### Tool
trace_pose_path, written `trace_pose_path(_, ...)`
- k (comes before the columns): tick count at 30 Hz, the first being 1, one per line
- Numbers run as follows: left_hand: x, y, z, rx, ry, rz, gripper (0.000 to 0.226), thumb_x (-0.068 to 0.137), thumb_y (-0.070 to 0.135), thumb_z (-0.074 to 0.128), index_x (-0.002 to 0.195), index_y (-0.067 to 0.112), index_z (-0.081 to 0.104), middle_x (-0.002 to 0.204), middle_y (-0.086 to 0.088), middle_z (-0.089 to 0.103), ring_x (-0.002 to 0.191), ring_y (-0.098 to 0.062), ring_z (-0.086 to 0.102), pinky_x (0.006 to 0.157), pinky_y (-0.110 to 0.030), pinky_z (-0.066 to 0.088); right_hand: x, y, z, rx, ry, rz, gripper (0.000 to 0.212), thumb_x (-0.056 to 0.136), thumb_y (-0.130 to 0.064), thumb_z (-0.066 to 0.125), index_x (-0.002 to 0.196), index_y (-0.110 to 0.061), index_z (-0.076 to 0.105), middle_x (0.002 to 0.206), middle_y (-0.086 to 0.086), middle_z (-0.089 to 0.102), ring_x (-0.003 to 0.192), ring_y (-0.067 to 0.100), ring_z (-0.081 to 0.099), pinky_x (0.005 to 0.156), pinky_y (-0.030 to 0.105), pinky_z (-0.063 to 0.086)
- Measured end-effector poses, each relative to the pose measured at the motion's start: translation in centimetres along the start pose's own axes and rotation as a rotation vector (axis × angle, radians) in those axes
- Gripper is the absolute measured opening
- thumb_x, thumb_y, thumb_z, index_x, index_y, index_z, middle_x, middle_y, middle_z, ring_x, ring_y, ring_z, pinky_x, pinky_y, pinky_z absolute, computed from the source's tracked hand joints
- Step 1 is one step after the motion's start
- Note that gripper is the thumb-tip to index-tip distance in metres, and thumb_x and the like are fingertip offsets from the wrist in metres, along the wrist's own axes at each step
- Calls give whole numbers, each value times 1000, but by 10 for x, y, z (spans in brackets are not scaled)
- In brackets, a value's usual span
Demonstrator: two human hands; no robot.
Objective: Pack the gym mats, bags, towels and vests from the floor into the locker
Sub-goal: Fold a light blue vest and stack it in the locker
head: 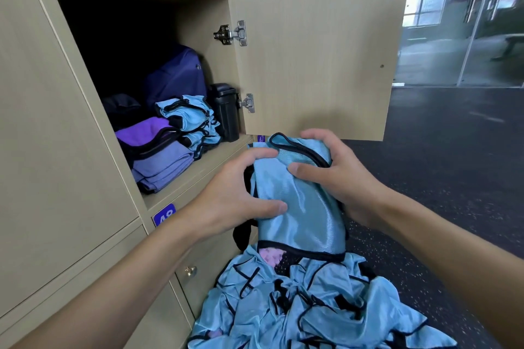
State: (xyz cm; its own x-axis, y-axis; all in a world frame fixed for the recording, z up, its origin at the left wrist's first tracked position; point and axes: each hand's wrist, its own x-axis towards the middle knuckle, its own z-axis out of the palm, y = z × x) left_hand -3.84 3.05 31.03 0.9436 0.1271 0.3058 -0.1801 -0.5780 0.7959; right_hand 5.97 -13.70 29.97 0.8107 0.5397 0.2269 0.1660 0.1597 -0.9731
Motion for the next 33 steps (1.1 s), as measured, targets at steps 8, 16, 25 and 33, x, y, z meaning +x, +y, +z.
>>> trace_pose_path(8,5,1,-2,-221,47,-76,65,70,-12,80,123,21,61,113,2,67,93,-13,71,79,-28,60,-5,-6,-9,-648,-277,-29,115,62,-37,93,148,-50,18,142,-17,29,132,5,36,112,31,36)
trace_pose_path(16,9,-3,-11,-340,14,-100,75,59,0,85,126,26,62,122,-6,67,103,-21,71,90,-40,59,-2,-14,-4,-632,-323,-133,54,74,-8,82,120,-26,61,100,-7,73,87,6,71,78,29,60)
trace_pose_path(25,3,-6,-7,218,-5,148,70,62,21,91,116,41,53,139,26,36,130,14,36,97,-5,33,-1,-7,-13,-602,-191,-171,31,76,-13,82,104,-14,70,100,1,69,89,12,67,78,29,55)
trace_pose_path(33,21,-23,-16,-120,229,-18,36,70,5,85,95,24,67,88,0,73,77,-13,68,71,-35,57,18,-2,-11,-211,-77,-105,73,72,-10,85,129,-33,45,113,-4,65,97,12,70,82,28,57)
